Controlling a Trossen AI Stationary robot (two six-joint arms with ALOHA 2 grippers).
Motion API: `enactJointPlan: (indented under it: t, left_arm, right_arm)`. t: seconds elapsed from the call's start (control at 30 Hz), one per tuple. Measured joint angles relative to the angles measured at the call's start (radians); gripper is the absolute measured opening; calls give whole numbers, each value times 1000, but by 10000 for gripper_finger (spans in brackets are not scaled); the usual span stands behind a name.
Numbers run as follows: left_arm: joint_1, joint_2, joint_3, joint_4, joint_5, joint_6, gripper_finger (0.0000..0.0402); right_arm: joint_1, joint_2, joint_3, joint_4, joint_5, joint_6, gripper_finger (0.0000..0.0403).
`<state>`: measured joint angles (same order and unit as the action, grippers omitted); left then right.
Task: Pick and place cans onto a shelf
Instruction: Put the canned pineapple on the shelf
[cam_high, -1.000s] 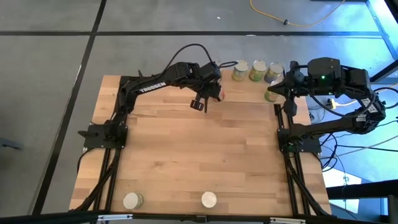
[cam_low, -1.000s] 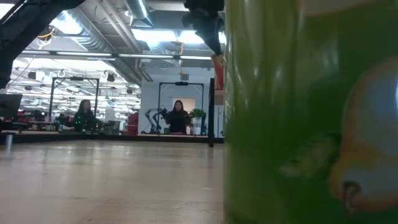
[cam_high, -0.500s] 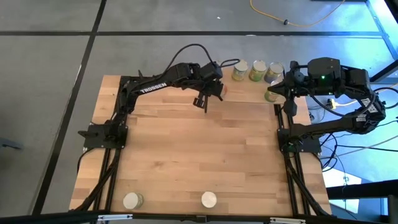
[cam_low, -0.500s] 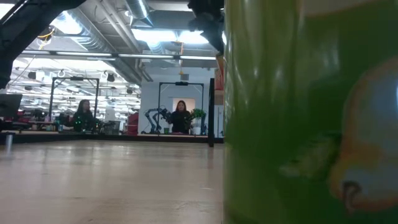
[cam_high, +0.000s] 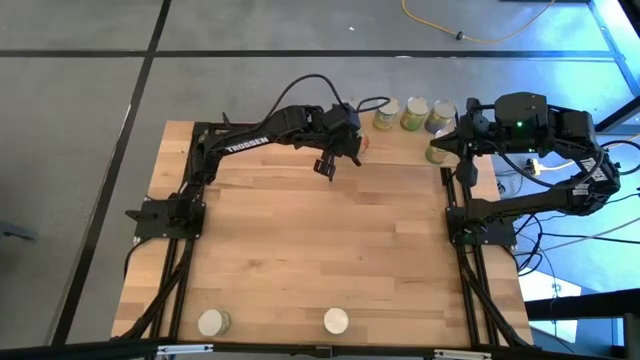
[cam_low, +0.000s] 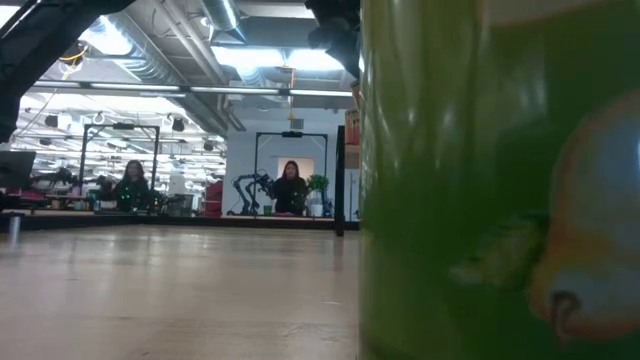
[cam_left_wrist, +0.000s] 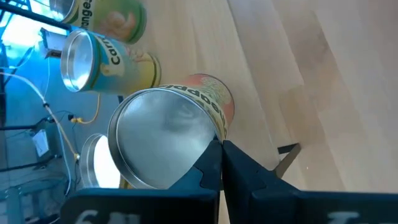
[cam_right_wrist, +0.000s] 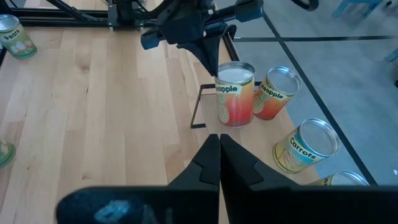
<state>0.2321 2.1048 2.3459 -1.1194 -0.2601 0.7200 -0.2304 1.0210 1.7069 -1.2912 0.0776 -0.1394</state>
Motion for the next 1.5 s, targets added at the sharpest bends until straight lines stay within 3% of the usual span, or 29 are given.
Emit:
enactJointPlan:
  t: [0.97, 1.5]
  left_arm:
    - [0, -2, 0, -34, 39, -11, 0]
    - [-1, -2, 0, -31, -1, -31, 0]
  right_arm:
    - [0, 0, 0, 0, -1, 0, 3]
    - [0, 0, 0, 0, -2, -4, 3]
